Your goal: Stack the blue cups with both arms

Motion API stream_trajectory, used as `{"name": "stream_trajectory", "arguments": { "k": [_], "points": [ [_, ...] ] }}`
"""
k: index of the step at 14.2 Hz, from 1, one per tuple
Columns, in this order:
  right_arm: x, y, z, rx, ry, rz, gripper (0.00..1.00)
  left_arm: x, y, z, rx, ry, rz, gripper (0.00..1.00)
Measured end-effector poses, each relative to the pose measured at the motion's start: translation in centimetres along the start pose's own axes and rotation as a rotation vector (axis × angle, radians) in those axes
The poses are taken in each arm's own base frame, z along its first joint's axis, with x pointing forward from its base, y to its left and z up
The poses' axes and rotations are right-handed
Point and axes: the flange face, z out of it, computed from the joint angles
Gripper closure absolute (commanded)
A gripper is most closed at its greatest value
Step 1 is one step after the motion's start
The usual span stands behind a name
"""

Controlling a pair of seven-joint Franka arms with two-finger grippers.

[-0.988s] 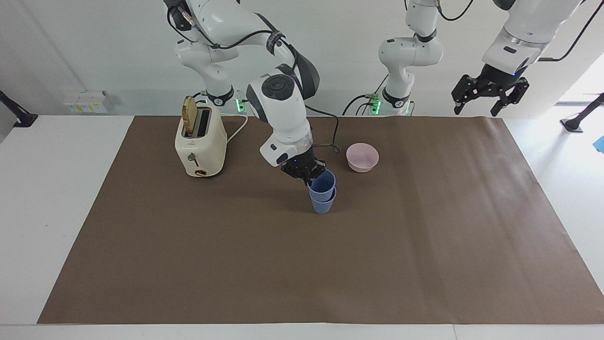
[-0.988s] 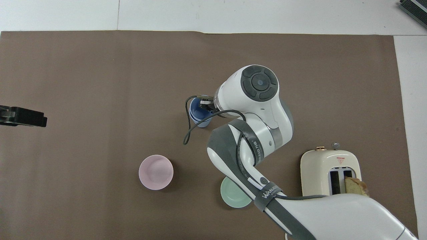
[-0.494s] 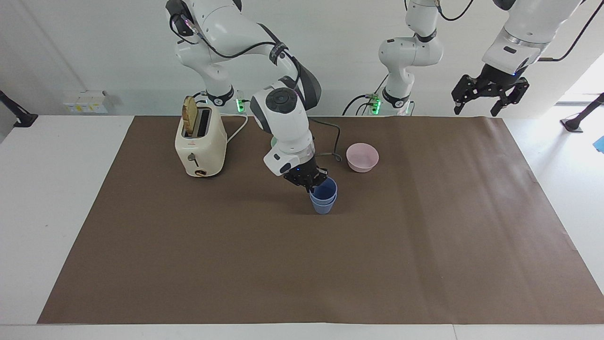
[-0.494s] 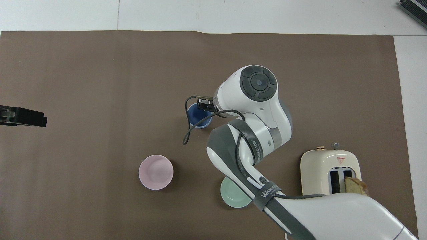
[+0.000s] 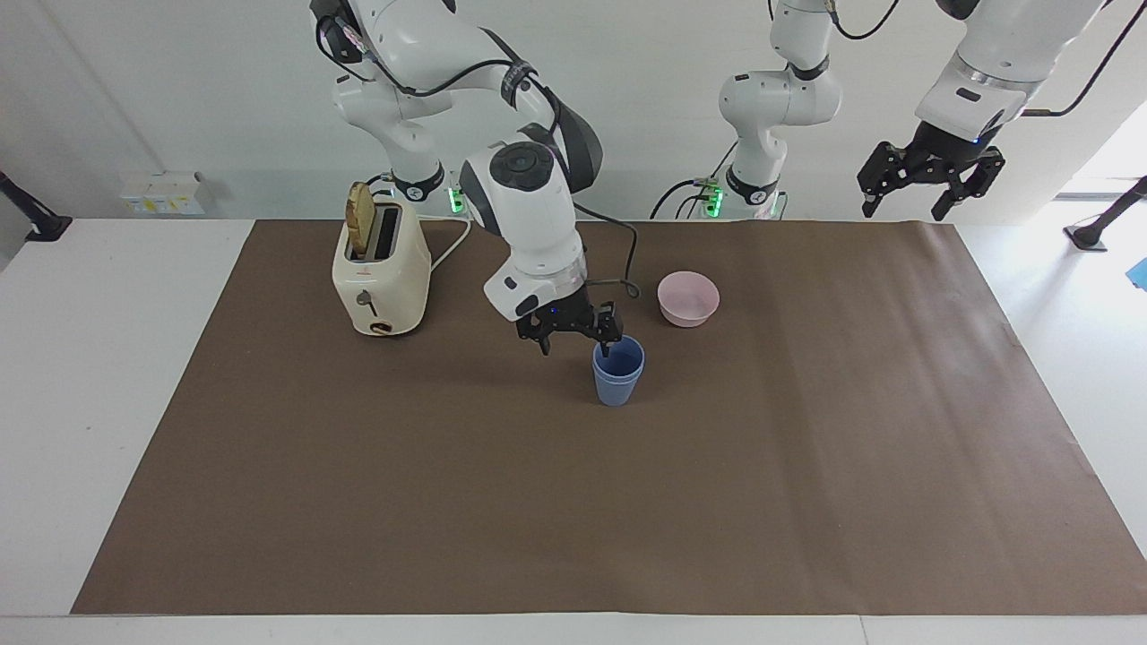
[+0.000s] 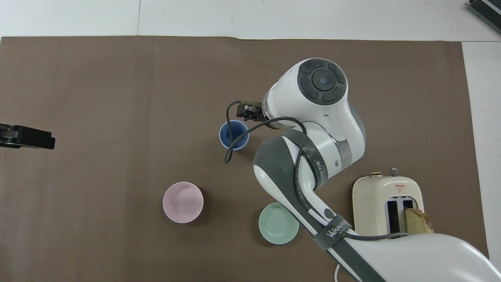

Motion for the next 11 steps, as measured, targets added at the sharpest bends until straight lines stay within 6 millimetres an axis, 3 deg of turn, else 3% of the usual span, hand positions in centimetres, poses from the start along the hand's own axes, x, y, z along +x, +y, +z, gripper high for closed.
{"name": "stream_trajectory", "arguments": {
  "k": [3,6,9,11],
  "points": [
    [1.7,4.0,-4.4,-0.035,0.008,0.031,0.00,0.0,0.0,0.0,0.000,0.000,0.000,0.00],
    [3.3,10.2,-10.2,-0.076,0.002,-0.017,0.00,0.0,0.0,0.0,0.000,0.000,0.000,0.00],
    [3.5,16.1,-16.4,-0.102,0.001,-0.077,0.00,0.0,0.0,0.0,0.000,0.000,0.000,0.00],
    [3.1,19.3,-19.2,-0.116,0.000,-0.128,0.00,0.0,0.0,0.0,0.000,0.000,0.000,0.00]
  ]
}}
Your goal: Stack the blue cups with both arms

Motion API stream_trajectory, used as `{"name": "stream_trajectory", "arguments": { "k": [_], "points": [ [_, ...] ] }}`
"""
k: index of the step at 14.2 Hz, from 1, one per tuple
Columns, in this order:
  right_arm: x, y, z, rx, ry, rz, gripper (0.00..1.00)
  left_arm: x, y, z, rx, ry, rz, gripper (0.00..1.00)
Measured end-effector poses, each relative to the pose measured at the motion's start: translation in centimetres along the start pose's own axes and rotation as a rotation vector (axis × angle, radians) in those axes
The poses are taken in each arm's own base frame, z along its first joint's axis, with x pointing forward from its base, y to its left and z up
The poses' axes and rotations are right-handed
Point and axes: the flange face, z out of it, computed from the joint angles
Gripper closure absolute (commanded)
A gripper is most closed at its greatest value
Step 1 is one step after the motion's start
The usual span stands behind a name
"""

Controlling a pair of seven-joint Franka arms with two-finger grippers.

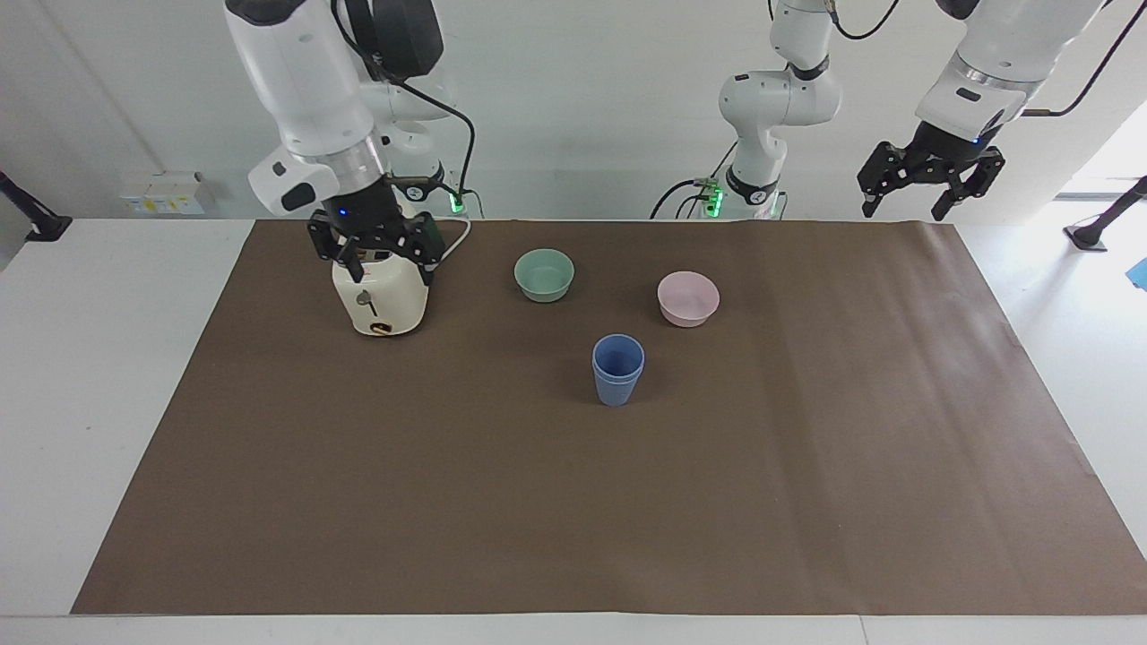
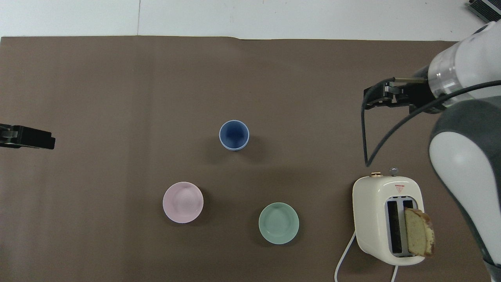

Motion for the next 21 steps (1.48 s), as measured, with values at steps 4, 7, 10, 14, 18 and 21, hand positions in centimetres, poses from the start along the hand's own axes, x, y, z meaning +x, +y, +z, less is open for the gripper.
{"name": "stream_trajectory", "arguments": {
  "k": [4,7,10,14,18,21],
  "points": [
    [-0.5,5.0,-1.4,-0.016,-0.025,-0.051,0.00,0.0,0.0,0.0,0.000,0.000,0.000,0.00],
    [-0.2,7.3,-1.3,-0.048,-0.027,-0.091,0.00,0.0,0.0,0.0,0.000,0.000,0.000,0.00],
    [-0.2,8.1,-1.2,-0.062,-0.030,-0.087,0.00,0.0,0.0,0.0,0.000,0.000,0.000,0.00],
    [-0.4,8.0,-1.3,-0.063,-0.030,-0.089,0.00,0.0,0.0,0.0,0.000,0.000,0.000,0.00],
    [-0.4,7.9,-1.3,-0.063,-0.030,-0.090,0.00,0.0,0.0,0.0,0.000,0.000,0.000,0.00],
    [-0.4,7.9,-1.3,-0.063,-0.031,-0.091,0.00,0.0,0.0,0.0,0.000,0.000,0.000,0.00]
  ]
}}
